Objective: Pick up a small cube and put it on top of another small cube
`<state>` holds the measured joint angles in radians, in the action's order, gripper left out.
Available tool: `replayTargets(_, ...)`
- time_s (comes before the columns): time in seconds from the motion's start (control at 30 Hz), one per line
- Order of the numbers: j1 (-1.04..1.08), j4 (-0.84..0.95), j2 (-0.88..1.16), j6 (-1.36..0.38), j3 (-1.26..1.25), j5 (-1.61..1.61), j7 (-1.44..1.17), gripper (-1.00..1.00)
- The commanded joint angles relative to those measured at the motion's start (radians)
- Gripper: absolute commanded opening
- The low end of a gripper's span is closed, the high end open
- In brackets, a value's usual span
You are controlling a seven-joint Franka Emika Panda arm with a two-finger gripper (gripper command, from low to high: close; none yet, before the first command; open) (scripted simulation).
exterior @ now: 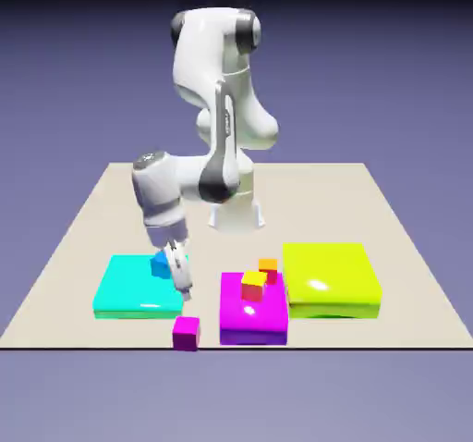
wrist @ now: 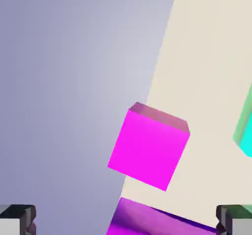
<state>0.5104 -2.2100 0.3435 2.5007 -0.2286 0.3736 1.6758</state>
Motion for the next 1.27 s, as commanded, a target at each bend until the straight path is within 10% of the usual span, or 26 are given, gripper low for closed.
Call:
replayTargets(0.0,0.021,0.024,0.036,-0.021,-0.009,0.015,0.037,0.00)
replayTargets(0.27,0.031,0.087,0.256,0.077,-0.037,0.060,0.082,0.00)
replayTargets(0.3,0.031,0.087,0.256,0.077,-0.037,0.060,0.082,-1.00)
replayTargets(0.93,-0.022,-0.169,-0.381,-0.296,-0.193,0.120,0.160,-1.00)
replayTargets(1.13,-0.059,-0.220,-0.244,-0.103,-0.215,0.138,0.143,-1.00)
replayTargets(1.17,-0.059,-0.220,-0.244,-0.103,-0.215,0.138,0.143,1.00)
replayTargets(1.23,-0.050,-0.208,-0.275,-0.147,-0.210,0.134,0.146,1.00)
